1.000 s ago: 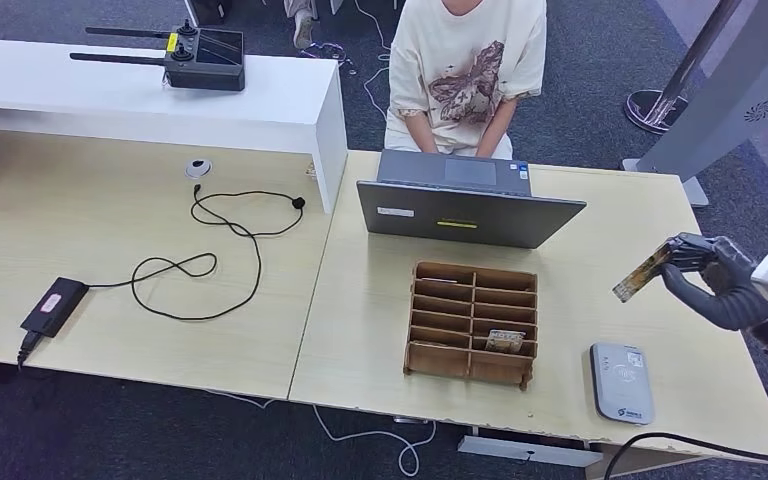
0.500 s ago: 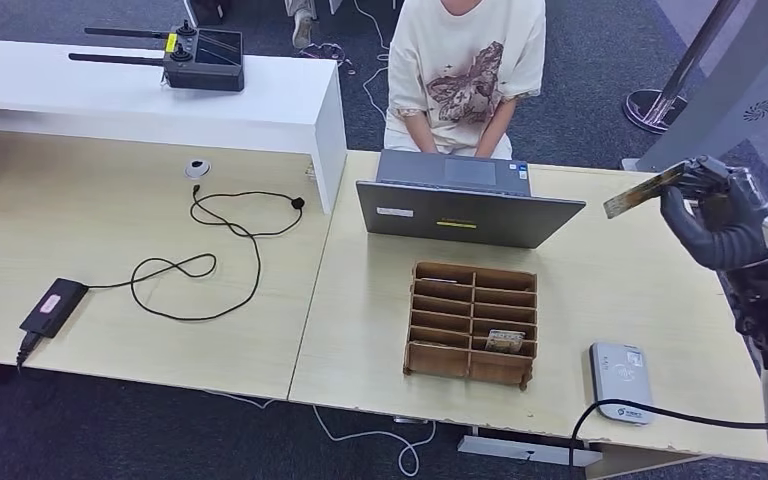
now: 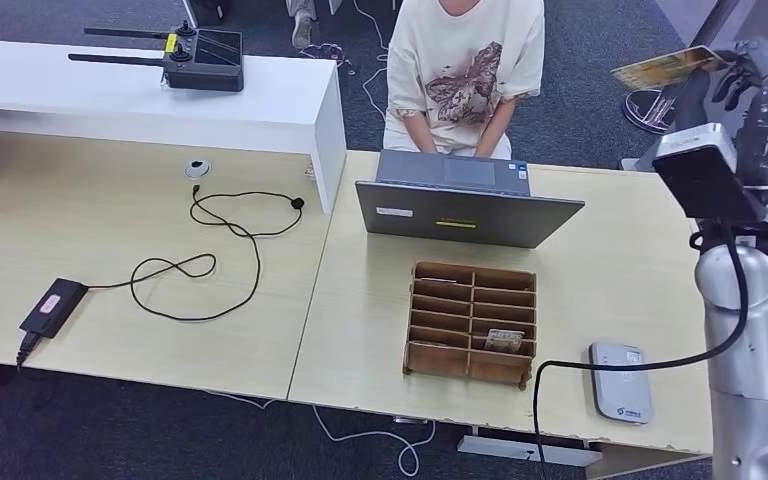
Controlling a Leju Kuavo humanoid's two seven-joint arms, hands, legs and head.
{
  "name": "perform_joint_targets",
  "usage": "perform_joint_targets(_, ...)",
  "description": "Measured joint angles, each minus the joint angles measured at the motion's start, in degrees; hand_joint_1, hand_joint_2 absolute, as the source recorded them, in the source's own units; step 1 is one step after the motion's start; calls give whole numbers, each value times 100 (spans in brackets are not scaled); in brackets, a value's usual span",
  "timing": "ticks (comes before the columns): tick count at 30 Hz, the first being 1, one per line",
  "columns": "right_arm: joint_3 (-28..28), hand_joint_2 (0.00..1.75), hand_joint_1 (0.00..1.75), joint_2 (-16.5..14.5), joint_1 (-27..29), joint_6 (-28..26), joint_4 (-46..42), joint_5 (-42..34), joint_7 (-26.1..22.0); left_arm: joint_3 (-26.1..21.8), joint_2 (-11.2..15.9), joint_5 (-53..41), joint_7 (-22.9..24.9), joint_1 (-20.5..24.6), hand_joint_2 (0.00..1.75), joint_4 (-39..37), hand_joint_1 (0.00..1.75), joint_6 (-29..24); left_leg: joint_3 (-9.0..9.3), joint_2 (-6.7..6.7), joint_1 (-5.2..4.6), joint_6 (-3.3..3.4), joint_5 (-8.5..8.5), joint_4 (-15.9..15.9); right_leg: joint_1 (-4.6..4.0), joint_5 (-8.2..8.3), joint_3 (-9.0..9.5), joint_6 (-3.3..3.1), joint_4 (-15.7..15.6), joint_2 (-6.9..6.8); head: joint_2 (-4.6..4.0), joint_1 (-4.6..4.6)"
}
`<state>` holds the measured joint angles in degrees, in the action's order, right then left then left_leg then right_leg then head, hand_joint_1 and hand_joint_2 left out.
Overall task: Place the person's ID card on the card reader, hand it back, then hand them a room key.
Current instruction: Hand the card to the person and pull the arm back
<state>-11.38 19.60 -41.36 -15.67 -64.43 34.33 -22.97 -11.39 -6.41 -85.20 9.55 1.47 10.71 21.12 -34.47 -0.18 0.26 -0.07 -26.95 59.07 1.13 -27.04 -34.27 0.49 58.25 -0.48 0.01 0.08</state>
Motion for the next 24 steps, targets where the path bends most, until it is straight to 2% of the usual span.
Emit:
perform_joint_targets(5,-620,175,175,-212,-583,-753,437,1420,446,-38,-18,-29,-1,4,0,0,0,15,2,-2,2,-1,1,0,-1,0,0,0,0,-2,1,1)
perform_joint_targets(12,-1390,175,175,-395,-1350,-1325,1403,3070,1116,-86,-19,-87,-68,3,0,0,0,-1,3,-2,2,-1,1,0,-1,3,1,-3,0,0,0,1)
perform_joint_targets(19,-1932,175,175,-680,-1897,-1204,2431,3947,1685,-87,-19,-93,-102,-15,0,0,0,-17,2,-5,3,-3,2,1,-2,3,1,-4,1,-5,1,1)
perform_joint_targets(24,-2274,175,175,-882,-2314,-685,3124,4512,2000,-89,-17,-97,-131,-24,0,0,0,-6,2,-5,3,-4,3,1,-2,3,1,-4,1,-4,0,2)
